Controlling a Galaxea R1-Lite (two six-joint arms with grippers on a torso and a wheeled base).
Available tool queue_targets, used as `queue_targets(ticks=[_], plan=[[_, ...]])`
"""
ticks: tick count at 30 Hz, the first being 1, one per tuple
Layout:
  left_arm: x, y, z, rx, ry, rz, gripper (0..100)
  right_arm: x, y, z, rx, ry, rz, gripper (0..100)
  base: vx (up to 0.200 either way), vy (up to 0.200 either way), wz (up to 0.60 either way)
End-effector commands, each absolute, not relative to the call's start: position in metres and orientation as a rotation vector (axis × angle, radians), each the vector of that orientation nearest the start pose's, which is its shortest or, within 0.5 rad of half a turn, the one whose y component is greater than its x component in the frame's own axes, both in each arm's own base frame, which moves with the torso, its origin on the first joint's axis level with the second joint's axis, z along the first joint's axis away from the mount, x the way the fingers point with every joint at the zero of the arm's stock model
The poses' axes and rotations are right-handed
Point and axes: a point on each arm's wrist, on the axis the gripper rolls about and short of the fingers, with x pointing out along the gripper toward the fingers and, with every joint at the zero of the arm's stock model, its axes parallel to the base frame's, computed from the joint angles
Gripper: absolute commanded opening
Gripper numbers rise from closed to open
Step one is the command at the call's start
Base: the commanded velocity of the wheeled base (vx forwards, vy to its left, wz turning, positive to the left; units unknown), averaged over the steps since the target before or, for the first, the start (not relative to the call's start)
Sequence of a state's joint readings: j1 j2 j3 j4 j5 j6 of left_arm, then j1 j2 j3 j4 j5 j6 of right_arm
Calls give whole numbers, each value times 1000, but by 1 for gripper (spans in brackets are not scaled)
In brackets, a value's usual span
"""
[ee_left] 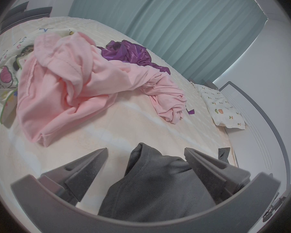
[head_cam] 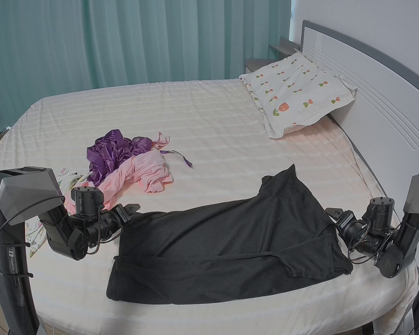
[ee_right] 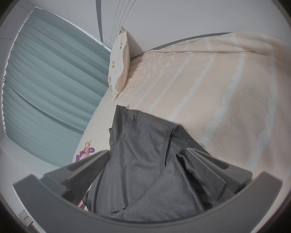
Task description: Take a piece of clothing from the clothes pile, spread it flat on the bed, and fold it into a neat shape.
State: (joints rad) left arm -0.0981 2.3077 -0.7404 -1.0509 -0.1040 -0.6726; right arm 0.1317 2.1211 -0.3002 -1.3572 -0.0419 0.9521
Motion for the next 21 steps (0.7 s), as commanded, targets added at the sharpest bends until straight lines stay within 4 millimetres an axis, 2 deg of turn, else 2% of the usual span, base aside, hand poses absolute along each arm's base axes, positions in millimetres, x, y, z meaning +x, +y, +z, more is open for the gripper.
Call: queue_targets(ticks=[1, 5, 6, 10, 21], plan=[[373, -48, -5, -641, 574, -38, 100, 276, 37, 20, 892, 472, -137, 100, 0, 0, 0], [385, -50, -7, -588, 575, -22, 100, 276, 37, 20, 892, 474, -137, 100, 0, 0, 0], [388, -50, -8, -582, 572, -4, 0, 276, 37, 20, 892, 474, -137, 100, 0, 0, 0], [398, -48, -7, -561, 541, 71, 0, 276, 37, 20, 892, 474, -137, 100, 0, 0, 0], [401, -32, -3, -560, 494, 169, 0, 279, 37, 25, 877, 453, -120, 100, 0, 0, 0]])
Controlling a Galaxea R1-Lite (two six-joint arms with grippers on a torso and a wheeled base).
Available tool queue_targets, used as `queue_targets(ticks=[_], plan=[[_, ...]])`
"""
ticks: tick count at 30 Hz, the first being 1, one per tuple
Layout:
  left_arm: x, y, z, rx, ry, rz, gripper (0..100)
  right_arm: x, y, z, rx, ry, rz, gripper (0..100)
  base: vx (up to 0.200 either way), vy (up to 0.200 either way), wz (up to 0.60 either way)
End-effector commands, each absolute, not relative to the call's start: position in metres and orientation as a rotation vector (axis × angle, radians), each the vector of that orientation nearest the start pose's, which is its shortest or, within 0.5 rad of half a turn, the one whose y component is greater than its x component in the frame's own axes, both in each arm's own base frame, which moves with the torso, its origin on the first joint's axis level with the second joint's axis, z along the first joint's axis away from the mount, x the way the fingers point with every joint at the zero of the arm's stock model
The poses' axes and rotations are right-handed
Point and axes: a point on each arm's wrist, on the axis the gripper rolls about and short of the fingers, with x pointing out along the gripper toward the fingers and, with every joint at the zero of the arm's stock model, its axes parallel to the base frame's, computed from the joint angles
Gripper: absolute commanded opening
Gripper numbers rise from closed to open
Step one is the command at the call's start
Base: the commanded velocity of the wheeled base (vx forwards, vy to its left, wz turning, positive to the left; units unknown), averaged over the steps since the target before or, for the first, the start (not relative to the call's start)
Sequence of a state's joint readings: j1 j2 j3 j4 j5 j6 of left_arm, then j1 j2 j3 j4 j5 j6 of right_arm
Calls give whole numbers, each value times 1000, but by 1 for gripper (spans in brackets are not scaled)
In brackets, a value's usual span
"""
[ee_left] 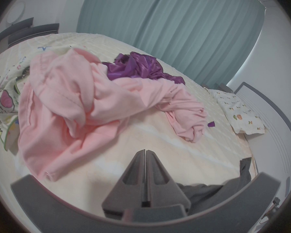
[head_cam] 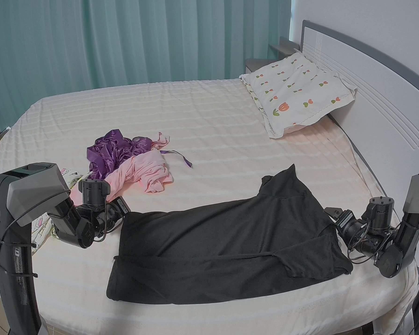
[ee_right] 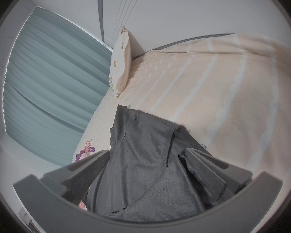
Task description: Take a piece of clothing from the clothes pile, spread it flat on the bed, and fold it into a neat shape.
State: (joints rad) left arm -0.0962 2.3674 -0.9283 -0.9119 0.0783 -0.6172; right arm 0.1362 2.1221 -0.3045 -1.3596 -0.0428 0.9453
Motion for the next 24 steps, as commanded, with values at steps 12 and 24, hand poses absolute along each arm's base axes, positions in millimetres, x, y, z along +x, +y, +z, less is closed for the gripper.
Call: queue_targets(ticks=[12, 24], plan=[[390, -30, 20, -582, 510, 106, 100, 281, 42, 15, 847, 482, -104, 100, 0, 0, 0], [386, -34, 18, -576, 597, -33, 100, 279, 45, 15, 847, 478, -90, 100, 0, 0, 0]])
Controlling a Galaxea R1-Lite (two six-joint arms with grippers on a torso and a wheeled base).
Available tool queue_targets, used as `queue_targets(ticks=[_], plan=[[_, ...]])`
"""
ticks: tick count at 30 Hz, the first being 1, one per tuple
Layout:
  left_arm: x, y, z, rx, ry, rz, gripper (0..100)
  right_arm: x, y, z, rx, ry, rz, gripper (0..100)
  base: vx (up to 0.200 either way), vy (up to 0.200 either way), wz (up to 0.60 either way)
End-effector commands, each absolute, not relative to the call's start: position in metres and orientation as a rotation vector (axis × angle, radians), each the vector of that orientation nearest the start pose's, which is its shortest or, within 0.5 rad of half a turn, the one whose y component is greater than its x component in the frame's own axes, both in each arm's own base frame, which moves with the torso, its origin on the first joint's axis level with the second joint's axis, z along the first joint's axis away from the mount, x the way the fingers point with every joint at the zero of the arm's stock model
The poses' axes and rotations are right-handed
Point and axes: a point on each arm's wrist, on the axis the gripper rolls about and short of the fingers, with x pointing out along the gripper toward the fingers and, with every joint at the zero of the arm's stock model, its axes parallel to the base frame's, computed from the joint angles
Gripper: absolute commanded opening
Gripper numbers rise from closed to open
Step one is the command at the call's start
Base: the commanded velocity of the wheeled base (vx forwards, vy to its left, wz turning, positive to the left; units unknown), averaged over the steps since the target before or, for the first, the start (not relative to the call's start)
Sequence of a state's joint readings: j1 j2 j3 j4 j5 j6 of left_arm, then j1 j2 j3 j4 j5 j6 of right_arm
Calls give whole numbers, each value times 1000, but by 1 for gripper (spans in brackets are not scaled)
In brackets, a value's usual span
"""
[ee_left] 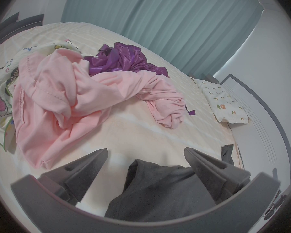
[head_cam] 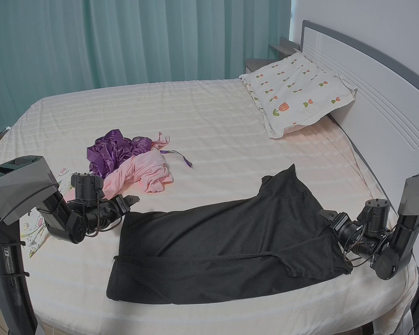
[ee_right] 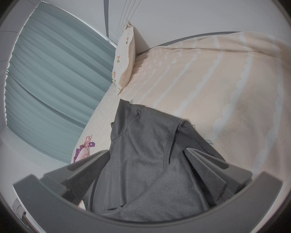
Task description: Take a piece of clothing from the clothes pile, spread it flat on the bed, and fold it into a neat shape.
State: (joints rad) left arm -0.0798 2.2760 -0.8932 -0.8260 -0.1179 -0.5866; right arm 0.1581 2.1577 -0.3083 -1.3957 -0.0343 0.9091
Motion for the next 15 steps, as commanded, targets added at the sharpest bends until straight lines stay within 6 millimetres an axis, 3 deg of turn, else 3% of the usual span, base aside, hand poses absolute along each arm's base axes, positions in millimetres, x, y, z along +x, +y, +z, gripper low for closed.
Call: queue_targets(ticks=[1, 11, 12, 15], plan=[[386, -35, 17, -568, 606, -52, 100, 279, 46, 15, 846, 480, -88, 100, 0, 0, 0], [383, -45, 4, -520, 707, -71, 100, 279, 45, 15, 847, 480, -88, 100, 0, 0, 0], [384, -45, 3, -512, 709, -71, 0, 279, 45, 15, 847, 481, -88, 100, 0, 0, 0], [389, -44, 1, -492, 697, -65, 0, 279, 45, 15, 847, 479, -89, 100, 0, 0, 0]])
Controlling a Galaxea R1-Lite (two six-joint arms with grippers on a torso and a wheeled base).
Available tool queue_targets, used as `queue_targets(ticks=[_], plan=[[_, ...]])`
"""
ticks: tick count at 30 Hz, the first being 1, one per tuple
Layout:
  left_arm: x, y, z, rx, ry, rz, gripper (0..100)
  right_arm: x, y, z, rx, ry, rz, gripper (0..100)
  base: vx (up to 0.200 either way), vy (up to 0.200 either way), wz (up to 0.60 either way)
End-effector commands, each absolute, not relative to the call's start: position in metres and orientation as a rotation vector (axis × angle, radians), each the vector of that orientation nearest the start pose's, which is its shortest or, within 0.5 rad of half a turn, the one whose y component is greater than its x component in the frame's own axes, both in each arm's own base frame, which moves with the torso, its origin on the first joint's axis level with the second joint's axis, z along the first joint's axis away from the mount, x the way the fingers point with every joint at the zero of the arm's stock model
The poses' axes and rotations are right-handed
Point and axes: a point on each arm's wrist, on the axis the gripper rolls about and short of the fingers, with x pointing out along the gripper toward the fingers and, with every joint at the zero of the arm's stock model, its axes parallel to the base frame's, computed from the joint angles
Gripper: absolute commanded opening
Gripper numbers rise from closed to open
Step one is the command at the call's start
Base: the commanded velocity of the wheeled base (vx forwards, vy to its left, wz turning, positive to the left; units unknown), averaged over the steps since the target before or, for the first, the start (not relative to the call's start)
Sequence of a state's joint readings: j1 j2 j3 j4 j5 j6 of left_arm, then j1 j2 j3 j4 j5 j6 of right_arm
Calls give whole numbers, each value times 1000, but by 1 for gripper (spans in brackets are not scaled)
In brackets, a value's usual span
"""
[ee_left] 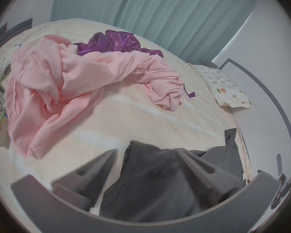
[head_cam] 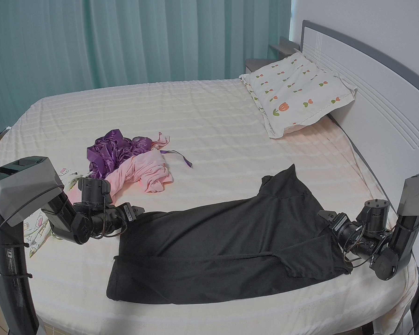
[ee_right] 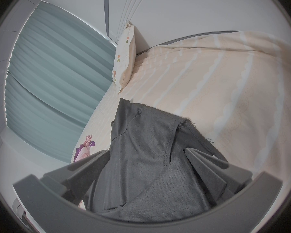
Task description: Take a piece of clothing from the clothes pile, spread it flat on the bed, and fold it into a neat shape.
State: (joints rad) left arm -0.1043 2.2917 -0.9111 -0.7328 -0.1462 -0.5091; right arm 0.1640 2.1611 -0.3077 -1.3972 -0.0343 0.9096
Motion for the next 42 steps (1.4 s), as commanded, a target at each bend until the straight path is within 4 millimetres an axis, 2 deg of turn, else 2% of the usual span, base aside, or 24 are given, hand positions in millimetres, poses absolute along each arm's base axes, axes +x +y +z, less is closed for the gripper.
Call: queue_targets(ticks=[1, 12, 17, 23, 26, 28, 29, 30, 32, 37, 38, 42], plan=[[392, -44, 3, -491, 684, -58, 0, 279, 45, 15, 847, 479, -89, 100, 0, 0, 0], [399, -28, 9, -513, 622, 52, 0, 279, 46, 15, 846, 480, -86, 100, 0, 0, 0], [399, -27, 10, -525, 617, 61, 0, 280, 48, 17, 841, 477, -69, 100, 0, 0, 0], [401, -26, 12, -521, 601, 84, 0, 295, 53, 22, 728, 459, 39, 100, 0, 0, 0], [401, -26, 12, -522, 598, 100, 0, 314, 55, 24, 685, 446, 106, 100, 0, 0, 0], [401, -26, 11, -523, 599, 103, 0, 315, 56, 24, 683, 446, 110, 100, 0, 0, 0], [400, -26, 10, -524, 606, 104, 0, 334, 54, 25, 654, 450, 137, 100, 0, 0, 0], [400, -26, 10, -524, 606, 104, 0, 335, 55, 25, 653, 450, 139, 100, 0, 0, 0], [399, -28, 11, -522, 609, 99, 0, 357, 52, 27, 602, 460, 165, 100, 0, 0, 0], [399, -33, 13, -536, 604, 93, 0, 383, 44, 29, 537, 507, 208, 100, 0, 0, 0], [399, -33, 14, -538, 603, 92, 0, 394, 40, 27, 508, 518, 220, 100, 0, 0, 0], [397, -34, 15, -539, 604, 93, 0, 419, 30, 17, 455, 525, 248, 100, 0, 0, 0]])
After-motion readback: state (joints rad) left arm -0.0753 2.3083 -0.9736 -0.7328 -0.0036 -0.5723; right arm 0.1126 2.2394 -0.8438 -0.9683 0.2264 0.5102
